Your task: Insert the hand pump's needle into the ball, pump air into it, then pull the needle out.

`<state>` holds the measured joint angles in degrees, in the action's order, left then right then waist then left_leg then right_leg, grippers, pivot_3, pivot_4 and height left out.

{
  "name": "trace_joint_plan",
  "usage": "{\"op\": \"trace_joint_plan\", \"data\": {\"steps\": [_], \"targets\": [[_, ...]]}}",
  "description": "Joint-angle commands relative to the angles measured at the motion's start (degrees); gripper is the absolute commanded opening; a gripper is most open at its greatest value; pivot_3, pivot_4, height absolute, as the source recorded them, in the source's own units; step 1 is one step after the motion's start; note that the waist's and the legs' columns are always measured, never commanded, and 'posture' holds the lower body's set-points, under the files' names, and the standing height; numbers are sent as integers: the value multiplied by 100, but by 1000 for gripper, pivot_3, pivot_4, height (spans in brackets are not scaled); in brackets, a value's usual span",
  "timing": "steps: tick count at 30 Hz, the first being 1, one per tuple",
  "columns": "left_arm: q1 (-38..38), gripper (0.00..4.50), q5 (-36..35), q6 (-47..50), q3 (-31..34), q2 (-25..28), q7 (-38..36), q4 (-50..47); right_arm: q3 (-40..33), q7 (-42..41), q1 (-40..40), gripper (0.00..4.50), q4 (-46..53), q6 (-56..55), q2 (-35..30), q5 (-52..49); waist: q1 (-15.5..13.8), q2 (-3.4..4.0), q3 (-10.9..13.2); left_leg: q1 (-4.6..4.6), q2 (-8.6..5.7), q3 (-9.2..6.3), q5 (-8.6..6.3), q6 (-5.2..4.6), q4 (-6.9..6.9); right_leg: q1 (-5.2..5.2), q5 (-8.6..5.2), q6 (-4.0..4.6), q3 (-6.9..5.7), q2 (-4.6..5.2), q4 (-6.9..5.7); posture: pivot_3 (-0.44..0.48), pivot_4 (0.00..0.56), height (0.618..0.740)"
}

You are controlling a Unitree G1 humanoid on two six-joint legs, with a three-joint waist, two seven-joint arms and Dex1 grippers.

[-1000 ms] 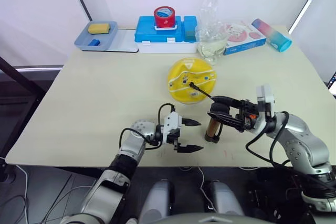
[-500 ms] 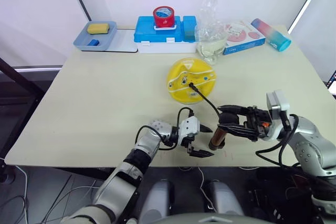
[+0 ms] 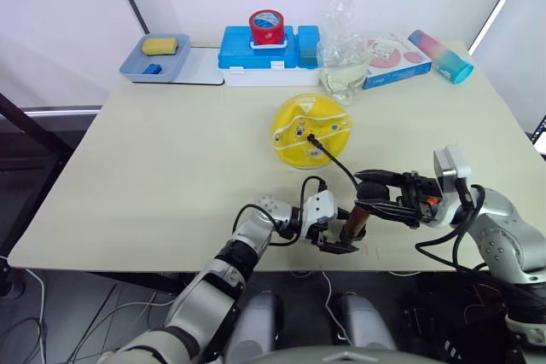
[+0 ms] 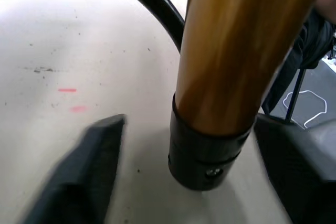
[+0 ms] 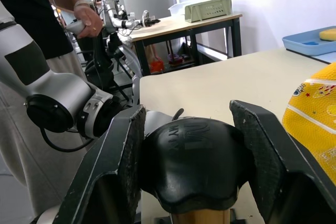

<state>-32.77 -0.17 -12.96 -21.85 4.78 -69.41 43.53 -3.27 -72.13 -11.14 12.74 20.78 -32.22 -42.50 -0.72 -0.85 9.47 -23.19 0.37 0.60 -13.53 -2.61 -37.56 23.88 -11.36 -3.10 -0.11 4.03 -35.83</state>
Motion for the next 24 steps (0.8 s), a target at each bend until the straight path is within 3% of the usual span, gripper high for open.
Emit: {"op": "trace_joint_plan", "data": {"steps": [1, 3, 24], "targets": [[-13, 1588, -36, -21, 65, -43, 51, -4, -202, -8, -87, 2052, 149, -154, -1, -109, -3, 0, 0, 0, 0, -1, 0, 0, 0, 0, 0, 0, -1, 0, 0, 0, 150, 739], [-8, 1175, -6, -36, 46, -42, 63, 9, -215, 25, -94, 2052, 154, -158, -8, -122, -3, 0, 0, -1, 0, 0, 0, 0, 0, 0, 0, 1, -1, 1, 0, 0, 150, 739], [-104, 1174, 372, -336, -126, -318, 639, 592, -1268, 674, -51, 2052, 701, 352, -576, -784, -3, 1, 0, -16, -2, -12, 0, 0, -18, 3, 11, -5, -9, 0, 0, 0, 150, 739]]}}
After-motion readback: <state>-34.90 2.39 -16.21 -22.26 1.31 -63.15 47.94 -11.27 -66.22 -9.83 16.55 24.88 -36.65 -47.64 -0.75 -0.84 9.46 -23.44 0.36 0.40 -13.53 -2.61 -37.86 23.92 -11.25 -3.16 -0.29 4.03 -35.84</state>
